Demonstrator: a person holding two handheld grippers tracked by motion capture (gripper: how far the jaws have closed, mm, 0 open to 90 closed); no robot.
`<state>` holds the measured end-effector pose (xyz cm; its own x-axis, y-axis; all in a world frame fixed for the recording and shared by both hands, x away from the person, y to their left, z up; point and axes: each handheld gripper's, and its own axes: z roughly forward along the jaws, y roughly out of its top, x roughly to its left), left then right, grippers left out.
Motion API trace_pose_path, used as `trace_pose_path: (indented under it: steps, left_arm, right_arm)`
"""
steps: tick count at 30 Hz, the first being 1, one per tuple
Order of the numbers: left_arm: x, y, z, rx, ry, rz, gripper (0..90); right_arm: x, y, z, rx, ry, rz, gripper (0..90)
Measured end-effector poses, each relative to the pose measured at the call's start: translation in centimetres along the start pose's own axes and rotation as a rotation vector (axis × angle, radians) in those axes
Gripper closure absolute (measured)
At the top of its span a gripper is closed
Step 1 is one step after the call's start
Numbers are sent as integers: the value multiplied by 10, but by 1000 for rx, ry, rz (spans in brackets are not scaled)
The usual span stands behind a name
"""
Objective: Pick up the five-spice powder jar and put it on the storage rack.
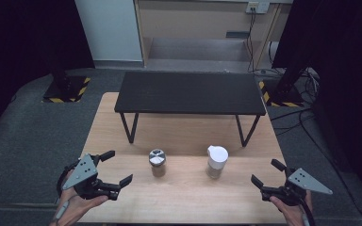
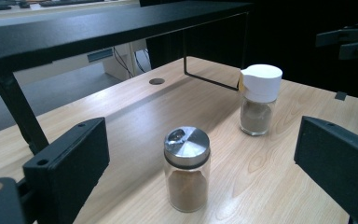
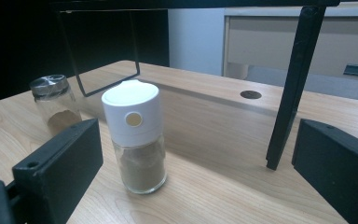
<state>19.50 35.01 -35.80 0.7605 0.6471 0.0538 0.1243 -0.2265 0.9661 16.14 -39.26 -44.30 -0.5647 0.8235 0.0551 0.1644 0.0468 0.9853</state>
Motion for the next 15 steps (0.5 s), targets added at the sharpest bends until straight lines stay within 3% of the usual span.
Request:
trace_pose_path:
  steps: [5, 15]
  left_arm:
    - [10, 8, -1, 8, -16, -13, 18]
    - [19, 19, 0, 35, 4, -9, 18]
  right_arm:
    - [0, 0, 0, -1, -3, 0, 21]
    - [0, 0, 0, -3, -6, 4, 23]
